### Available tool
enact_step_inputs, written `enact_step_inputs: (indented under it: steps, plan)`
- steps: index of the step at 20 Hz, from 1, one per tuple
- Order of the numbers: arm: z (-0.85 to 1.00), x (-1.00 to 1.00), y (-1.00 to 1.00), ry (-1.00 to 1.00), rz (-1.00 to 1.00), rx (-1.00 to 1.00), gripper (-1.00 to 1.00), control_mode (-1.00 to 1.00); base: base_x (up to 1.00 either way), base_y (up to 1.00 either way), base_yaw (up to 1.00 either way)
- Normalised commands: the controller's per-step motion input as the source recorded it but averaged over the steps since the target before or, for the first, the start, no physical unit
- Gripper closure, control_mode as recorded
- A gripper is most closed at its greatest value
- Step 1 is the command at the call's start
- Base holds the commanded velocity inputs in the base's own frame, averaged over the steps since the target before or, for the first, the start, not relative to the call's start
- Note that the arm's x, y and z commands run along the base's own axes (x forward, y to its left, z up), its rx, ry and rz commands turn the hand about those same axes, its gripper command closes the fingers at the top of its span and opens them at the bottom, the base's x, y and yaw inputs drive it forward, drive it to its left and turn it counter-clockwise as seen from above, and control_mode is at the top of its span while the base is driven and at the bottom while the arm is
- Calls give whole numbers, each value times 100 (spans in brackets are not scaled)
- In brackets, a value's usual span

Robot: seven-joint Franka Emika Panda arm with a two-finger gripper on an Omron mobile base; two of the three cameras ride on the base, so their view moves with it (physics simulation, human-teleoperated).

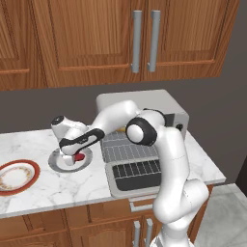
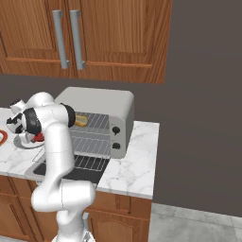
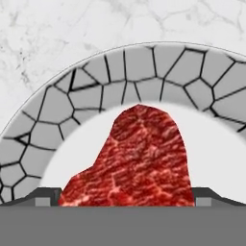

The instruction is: Open the toaster oven door. Place the hotdog bun on the top rack in the toaster oven and place the steak on the bottom rack.

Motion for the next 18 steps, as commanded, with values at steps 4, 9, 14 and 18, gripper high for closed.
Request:
enact_step_inputs:
  steps: [4,9,14,18]
  plan:
    - [-74,0,-4,0,0,0,100,-100,0,0,0]
    - [-22,-2,-4,-1,0,1,100,-100,0,0,0]
    - [19,-18,0,0,0,6,100,-100,0,0,0]
    - [22,-35,0,-1,0,6,100,-100,0,0,0]
